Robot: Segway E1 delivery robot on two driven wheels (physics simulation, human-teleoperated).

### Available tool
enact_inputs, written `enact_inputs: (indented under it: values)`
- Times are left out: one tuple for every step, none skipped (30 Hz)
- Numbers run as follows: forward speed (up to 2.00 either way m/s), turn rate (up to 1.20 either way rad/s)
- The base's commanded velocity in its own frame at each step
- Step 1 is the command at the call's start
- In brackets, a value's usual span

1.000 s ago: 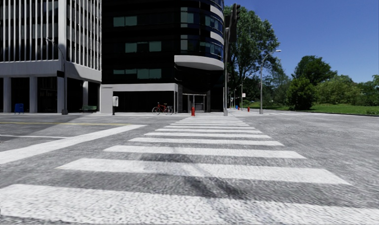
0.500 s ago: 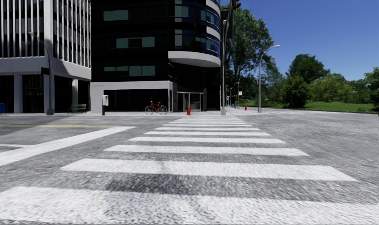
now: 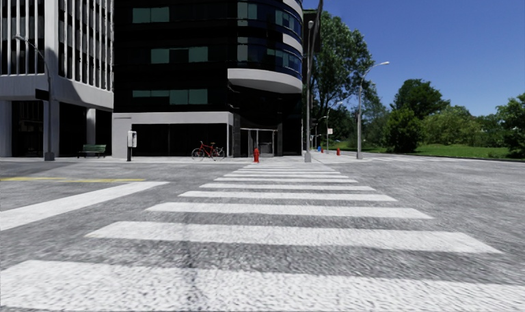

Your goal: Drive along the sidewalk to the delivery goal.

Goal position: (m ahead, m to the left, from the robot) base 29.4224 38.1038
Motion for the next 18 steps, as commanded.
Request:
enact_inputs:
  values:
    - [2.0,0.0]
    - [2.0,0.0]
    - [2.0,-0.03]
    - [2.0,-0.03]
    - [2.0,-0.17]
    - [2.0,-0.21]
    - [2.0,-0.21]
    - [2.0,-0.22]
    - [2.0,-0.22]
    - [2.0,-0.22]
    - [2.0,-0.22]
    - [2.0,-0.22]
    - [2.0,-0.22]
    - [2.0,-0.22]
    - [2.0,-0.22]
    - [2.0,-0.22]
    - [2.0,-0.22]
    - [2.0,-0.22]
